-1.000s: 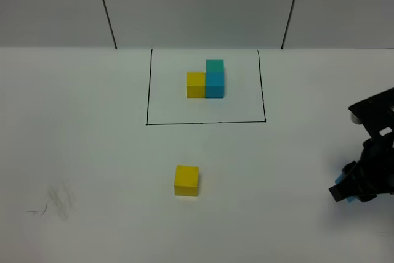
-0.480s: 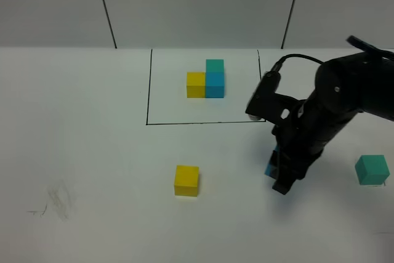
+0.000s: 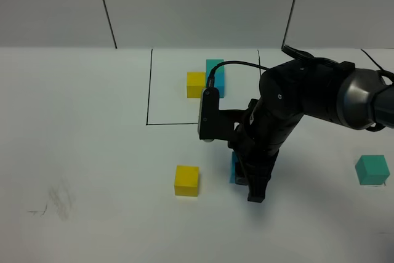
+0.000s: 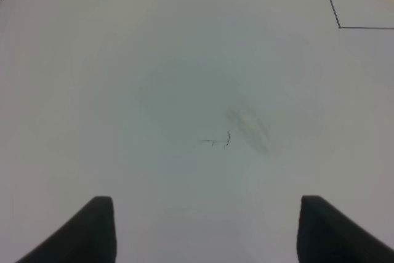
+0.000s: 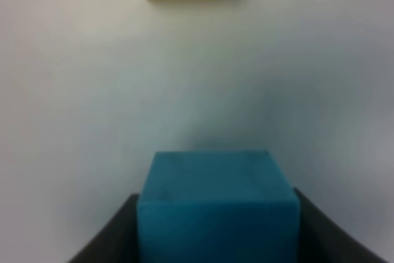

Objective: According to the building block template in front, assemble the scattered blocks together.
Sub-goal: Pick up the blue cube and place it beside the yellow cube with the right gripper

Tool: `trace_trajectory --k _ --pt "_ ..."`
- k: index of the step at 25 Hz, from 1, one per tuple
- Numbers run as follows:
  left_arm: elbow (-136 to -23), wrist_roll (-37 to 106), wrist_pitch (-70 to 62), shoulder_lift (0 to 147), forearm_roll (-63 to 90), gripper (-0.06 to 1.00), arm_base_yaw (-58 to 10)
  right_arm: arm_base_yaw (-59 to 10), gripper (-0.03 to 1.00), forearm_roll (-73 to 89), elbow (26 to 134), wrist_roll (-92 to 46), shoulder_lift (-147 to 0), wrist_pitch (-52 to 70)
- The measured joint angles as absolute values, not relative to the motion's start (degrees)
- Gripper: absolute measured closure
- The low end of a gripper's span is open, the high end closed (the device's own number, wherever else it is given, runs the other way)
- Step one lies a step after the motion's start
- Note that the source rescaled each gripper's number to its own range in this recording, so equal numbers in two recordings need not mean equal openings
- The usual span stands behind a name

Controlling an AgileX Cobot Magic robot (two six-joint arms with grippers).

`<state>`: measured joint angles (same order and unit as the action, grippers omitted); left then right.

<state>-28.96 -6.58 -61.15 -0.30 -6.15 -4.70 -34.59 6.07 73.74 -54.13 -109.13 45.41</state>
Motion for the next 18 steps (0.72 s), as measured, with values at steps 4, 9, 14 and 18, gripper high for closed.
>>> trace_trajectory --k 4,9,14,18 --pt "-29.0 -6.6 -61.2 -0.3 -6.2 0.53 -4.7 -35.5 0.96 5.1 75.8 -54.8 -110.4 46.2" --pt "-29.0 -6.6 -61.2 -0.3 -6.2 0.53 -4.7 -36.5 0.96 4.5 80.8 -55.2 -114.2 50.5" --pt "-29.0 -6.6 -61.2 -0.3 -6.2 0.53 -4.7 -37.7 0.96 3.7 83.5 -54.3 -115.2 52.8" --pt "-29.0 -6.6 -61.2 -0.3 -6.2 0.53 -4.7 -38.8 0.96 3.4 85.6 -52.5 -116.9 54.5"
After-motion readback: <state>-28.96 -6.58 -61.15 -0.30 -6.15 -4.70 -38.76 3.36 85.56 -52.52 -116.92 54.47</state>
